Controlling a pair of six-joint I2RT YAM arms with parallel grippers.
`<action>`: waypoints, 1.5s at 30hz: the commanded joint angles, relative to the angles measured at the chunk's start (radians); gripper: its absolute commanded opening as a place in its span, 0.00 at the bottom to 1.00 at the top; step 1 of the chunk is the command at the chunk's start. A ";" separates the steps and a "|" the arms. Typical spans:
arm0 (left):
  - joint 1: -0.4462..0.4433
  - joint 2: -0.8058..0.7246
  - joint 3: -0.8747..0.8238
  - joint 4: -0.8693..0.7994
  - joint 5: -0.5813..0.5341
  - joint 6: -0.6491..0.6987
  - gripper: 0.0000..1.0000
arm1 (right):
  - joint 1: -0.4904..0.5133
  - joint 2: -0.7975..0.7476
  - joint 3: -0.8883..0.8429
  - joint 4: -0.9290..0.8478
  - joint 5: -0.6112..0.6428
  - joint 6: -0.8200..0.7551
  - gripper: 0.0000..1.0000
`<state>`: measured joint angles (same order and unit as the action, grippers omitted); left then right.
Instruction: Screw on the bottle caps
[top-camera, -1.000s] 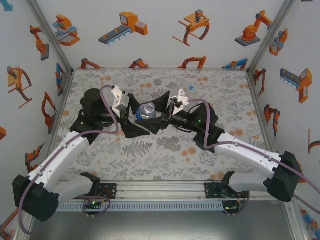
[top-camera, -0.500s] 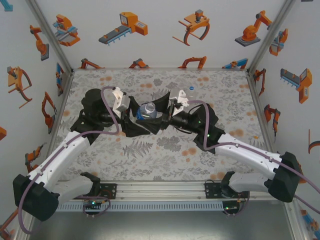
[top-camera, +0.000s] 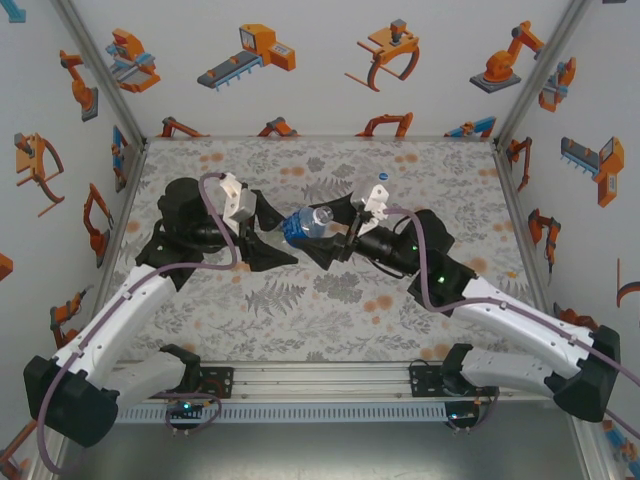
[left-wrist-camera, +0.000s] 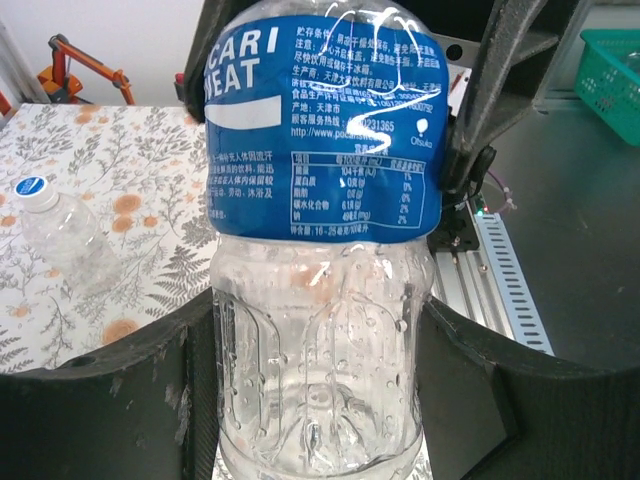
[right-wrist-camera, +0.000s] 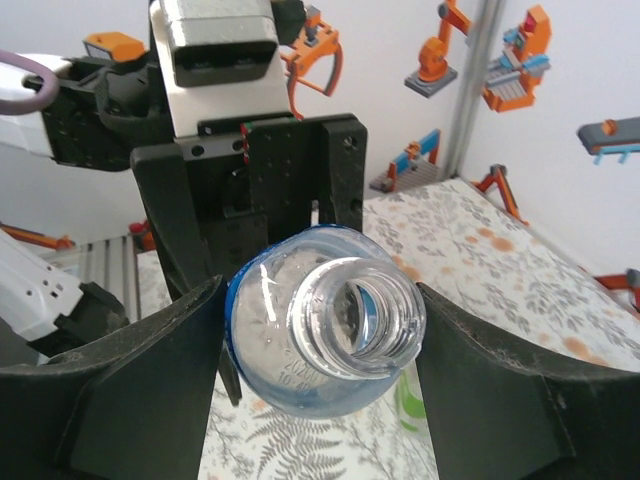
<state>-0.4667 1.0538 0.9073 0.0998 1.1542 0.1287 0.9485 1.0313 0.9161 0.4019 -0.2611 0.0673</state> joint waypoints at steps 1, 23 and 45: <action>0.051 0.006 0.023 -0.032 -0.083 -0.024 0.00 | 0.002 -0.078 0.016 -0.040 0.046 -0.068 0.64; 0.031 0.012 0.008 0.043 0.026 -0.056 0.00 | 0.004 0.180 0.056 0.312 -0.133 0.215 0.72; 0.024 0.012 0.015 0.020 0.007 -0.050 0.39 | 0.005 0.251 0.108 0.306 -0.066 0.235 0.30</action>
<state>-0.4397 1.0702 0.9089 0.1123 1.1748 0.0814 0.9451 1.3014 0.9962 0.6811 -0.3466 0.2768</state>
